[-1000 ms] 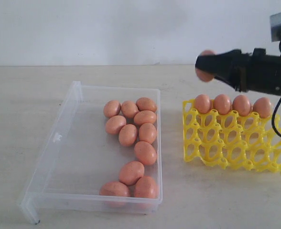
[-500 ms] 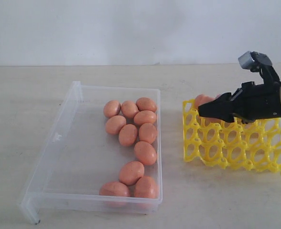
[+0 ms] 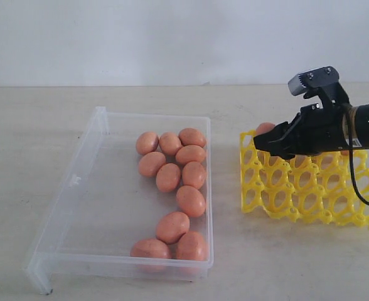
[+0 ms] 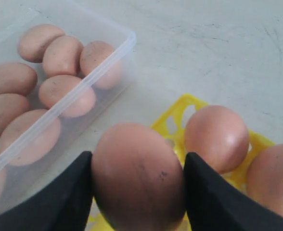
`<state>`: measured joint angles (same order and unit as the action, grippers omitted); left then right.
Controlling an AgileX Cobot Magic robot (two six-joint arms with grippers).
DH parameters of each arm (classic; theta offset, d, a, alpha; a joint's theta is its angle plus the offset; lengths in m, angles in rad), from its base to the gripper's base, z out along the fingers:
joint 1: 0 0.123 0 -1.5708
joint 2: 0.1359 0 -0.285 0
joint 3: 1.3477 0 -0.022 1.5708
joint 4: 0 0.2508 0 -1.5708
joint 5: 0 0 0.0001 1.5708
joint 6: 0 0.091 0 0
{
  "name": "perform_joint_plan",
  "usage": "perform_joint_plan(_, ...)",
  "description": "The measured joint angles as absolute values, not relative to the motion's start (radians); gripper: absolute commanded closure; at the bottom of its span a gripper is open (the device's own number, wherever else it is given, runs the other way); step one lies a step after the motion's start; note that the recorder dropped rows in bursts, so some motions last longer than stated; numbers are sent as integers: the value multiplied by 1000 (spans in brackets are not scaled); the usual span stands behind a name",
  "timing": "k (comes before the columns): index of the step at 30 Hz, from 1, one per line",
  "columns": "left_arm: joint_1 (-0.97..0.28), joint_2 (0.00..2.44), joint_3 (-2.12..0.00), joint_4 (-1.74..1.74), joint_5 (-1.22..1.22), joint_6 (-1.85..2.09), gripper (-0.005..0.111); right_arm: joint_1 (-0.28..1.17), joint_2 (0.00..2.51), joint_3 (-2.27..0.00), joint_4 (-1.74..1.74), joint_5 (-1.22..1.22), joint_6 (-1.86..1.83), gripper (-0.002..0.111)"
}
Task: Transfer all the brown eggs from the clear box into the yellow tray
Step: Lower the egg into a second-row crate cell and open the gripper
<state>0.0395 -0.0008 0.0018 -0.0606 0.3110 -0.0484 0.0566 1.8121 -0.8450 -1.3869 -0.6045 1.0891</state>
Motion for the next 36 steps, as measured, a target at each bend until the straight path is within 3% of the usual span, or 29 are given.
perform_joint_plan(22,40,-1,2,-61,311,-48,111,59,1863,-845,-1292,-589,1009,107)
perform_joint_plan(25,40,-1,2,-61,311,-48,111,59,1863,-845,-1288,-589,1005,99)
perform_joint_plan(31,40,-1,2,-61,311,-48,111,59,1863,-845,-1252,-589,1004,68)
perform_joint_plan(36,40,-1,2,-61,311,-48,111,59,1863,-845,-1238,-589,1004,59)
